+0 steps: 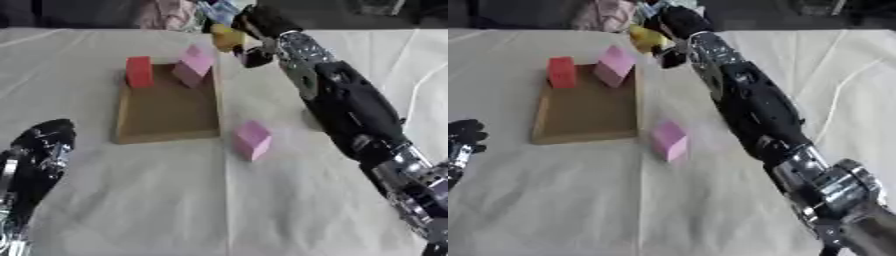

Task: Pick up objects on the table and place them in the box.

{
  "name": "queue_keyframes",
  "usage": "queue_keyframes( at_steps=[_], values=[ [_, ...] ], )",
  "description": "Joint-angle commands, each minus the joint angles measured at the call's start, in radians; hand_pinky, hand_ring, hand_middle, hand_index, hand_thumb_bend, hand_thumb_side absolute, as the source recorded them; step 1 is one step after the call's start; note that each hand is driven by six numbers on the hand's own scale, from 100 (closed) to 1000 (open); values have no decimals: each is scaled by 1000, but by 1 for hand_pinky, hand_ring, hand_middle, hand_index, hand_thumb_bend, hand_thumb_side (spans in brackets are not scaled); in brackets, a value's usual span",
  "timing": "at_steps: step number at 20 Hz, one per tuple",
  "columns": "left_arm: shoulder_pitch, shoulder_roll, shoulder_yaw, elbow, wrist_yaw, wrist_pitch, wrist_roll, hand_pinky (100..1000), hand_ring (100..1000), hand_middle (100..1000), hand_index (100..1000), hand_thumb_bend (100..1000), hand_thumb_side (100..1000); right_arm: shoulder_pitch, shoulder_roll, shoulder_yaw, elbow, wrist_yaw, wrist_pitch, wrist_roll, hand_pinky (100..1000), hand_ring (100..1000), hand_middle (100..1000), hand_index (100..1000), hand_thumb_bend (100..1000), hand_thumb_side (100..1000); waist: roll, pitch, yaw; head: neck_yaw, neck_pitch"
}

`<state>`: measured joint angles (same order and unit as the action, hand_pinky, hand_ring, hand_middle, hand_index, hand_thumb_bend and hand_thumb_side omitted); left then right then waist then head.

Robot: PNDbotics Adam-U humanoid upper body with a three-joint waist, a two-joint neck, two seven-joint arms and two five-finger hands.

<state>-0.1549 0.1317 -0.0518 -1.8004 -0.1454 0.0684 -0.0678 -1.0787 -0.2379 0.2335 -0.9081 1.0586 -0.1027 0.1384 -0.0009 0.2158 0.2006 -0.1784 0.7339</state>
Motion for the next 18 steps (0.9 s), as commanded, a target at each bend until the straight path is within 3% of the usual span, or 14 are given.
queue_keyframes(
  at_steps=[1,7,10,14,18],
  values=[
    [-13,8,-2,-21,1,-2,-6,751,767,713,770,227,558,-39,15,29,-67,-38,-24,39,822,641,523,507,100,100,8,-16,6,-8,-12],
    [-17,9,-5,-21,1,-3,-9,751,766,712,769,229,558,-55,58,82,-129,-76,-80,126,836,661,542,525,100,100,0,-15,26,-18,-14],
    [-19,8,-8,-20,1,-3,-13,751,766,712,769,229,558,-55,85,94,-112,-82,-109,187,849,687,564,547,100,101,-4,-14,41,-23,-17],
    [-19,6,-12,-19,2,-4,-17,751,765,711,769,230,559,-44,124,72,-37,-64,-131,267,849,701,582,572,100,163,-4,-11,63,-31,-21],
    [-21,4,-15,-20,4,-4,-19,751,765,711,769,231,559,-35,149,40,20,-15,-107,271,844,698,586,618,100,266,-4,-8,77,-37,-23]
  ],
)
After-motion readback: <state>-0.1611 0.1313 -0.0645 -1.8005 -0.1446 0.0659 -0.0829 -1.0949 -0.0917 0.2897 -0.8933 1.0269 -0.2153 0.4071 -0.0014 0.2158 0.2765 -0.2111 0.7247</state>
